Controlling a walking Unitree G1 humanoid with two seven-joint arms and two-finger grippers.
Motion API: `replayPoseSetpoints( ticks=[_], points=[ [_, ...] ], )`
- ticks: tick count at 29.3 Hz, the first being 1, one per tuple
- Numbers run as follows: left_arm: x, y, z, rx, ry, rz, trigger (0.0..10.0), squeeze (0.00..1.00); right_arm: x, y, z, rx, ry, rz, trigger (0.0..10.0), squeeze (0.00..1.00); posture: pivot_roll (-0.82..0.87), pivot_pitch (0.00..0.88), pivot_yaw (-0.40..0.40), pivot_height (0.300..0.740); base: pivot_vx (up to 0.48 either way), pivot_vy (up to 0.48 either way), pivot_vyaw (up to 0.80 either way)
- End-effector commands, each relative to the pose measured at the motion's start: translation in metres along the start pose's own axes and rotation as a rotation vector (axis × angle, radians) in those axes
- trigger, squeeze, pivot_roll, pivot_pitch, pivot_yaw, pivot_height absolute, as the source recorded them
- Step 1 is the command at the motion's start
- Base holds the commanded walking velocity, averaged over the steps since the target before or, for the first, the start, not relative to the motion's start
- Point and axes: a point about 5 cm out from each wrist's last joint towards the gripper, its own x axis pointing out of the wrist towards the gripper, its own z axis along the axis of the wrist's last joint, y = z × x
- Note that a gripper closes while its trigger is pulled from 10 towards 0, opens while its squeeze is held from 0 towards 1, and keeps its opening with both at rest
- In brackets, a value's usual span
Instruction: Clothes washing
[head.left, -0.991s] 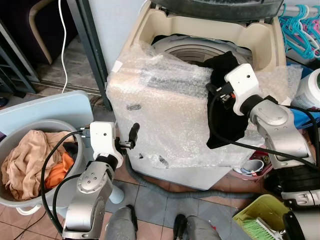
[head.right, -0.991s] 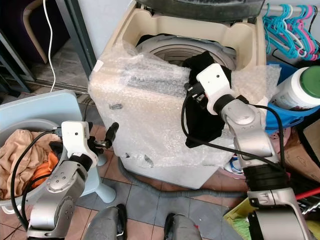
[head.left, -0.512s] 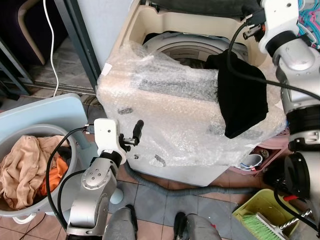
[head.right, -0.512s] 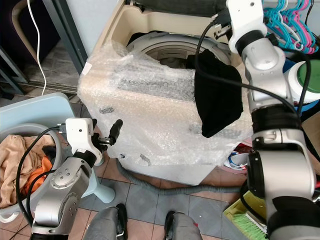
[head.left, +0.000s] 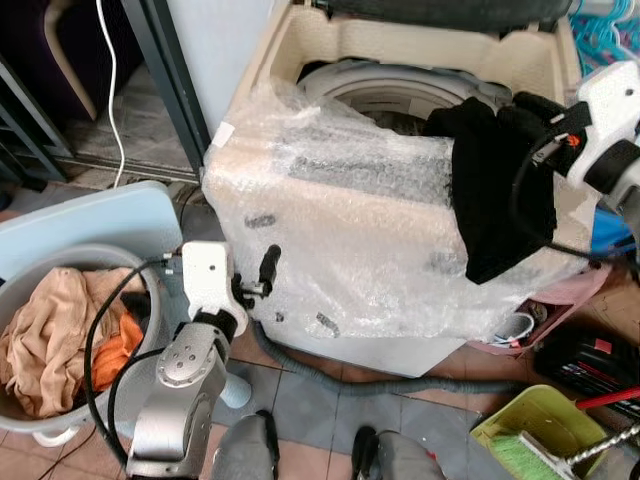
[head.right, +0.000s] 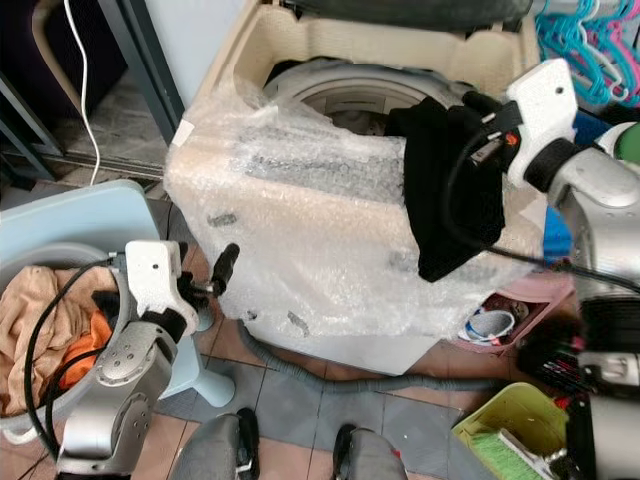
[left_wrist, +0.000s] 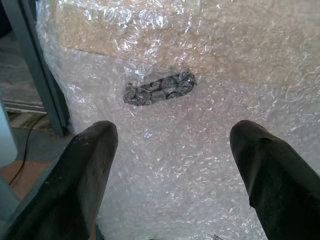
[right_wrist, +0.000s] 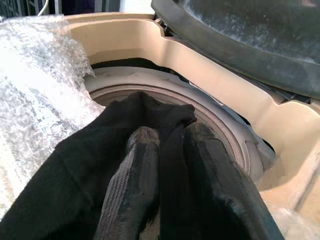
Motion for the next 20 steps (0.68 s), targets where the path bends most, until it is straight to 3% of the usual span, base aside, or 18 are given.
replayPoseSetpoints(
  ticks=[1,3,5,11,17,20],
  points=[
    [0.002,-0.003,-0.001,-0.002,0.008,-0.019,10.0,0.00,-0.007,0.010,0.009,0.021,0.001,0.121,10.0,1.00,-0.09,0.142,0.041,0.740,0.000,0.000,0.00],
    [0.003,-0.003,0.000,-0.001,0.005,-0.023,10.0,0.00,-0.014,0.015,0.001,-0.004,0.085,0.190,10.0,1.00,-0.09,0.141,0.044,0.740,0.000,0.000,0.00],
    [0.003,-0.002,0.000,0.000,0.005,-0.024,10.0,0.00,-0.014,0.013,-0.005,-0.043,0.123,0.170,10.0,1.00,-0.09,0.138,0.045,0.740,0.000,0.000,0.00],
    [0.002,0.000,0.000,0.005,0.004,-0.017,10.0,0.00,-0.002,0.022,-0.022,-0.023,0.182,0.130,10.0,1.00,-0.07,0.135,0.040,0.740,0.000,0.000,0.00],
    [0.000,0.002,0.001,0.008,0.004,-0.007,10.0,0.00,0.036,0.041,-0.043,-0.004,0.171,-0.022,10.0,1.00,-0.06,0.136,0.037,0.740,0.000,0.000,0.00],
    [0.000,0.002,0.001,0.008,0.005,-0.007,10.0,0.00,0.044,0.045,-0.045,0.014,0.162,-0.072,10.0,1.00,-0.06,0.136,0.038,0.740,0.000,0.000,0.00]
  ],
)
